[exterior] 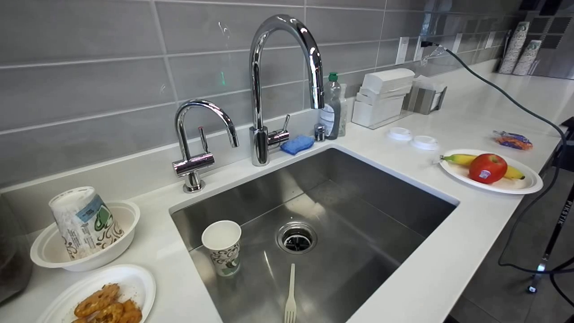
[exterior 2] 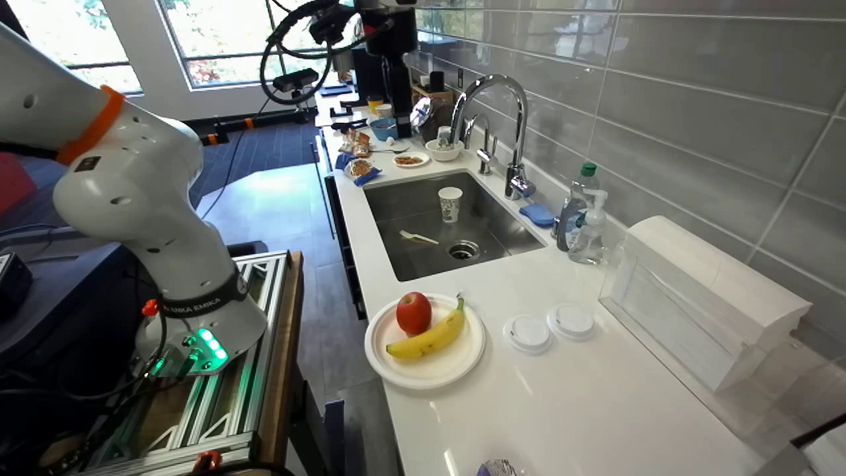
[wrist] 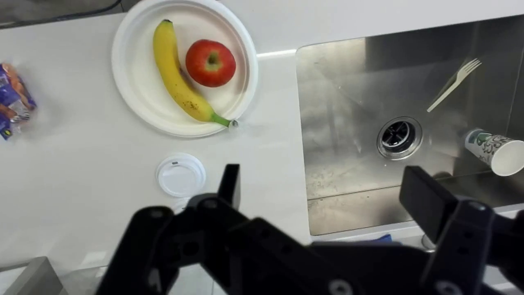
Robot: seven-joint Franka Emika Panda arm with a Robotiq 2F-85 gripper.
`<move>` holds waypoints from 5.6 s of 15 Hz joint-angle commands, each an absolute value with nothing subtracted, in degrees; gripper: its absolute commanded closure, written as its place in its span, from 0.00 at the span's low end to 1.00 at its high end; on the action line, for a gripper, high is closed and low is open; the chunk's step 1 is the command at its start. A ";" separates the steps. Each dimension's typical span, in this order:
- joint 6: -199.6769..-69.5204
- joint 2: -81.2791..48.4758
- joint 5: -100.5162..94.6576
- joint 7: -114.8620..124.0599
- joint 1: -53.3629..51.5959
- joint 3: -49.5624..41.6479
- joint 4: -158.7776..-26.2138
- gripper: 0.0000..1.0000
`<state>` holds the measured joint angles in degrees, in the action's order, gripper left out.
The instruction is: Open the soap bottle
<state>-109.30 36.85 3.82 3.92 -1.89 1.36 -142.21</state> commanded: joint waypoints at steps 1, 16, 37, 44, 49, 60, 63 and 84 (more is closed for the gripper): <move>-115.29 26.55 6.76 2.66 -4.56 2.95 -138.40 0.00; -134.33 -6.57 4.75 -17.95 -5.28 4.00 -111.61 0.00; -161.58 -23.89 -6.50 -2.94 -6.55 1.02 -106.10 0.00; -154.59 -21.82 3.72 8.33 -4.40 1.94 -102.35 0.00; -148.61 -18.33 12.45 12.20 -2.13 2.57 -104.66 0.00; -155.64 -19.51 60.16 -9.27 15.34 21.47 -107.85 0.00; -157.60 -20.69 73.24 -18.86 20.40 26.72 -107.95 0.00; -156.63 -29.57 74.00 -24.53 20.13 27.16 -101.31 0.43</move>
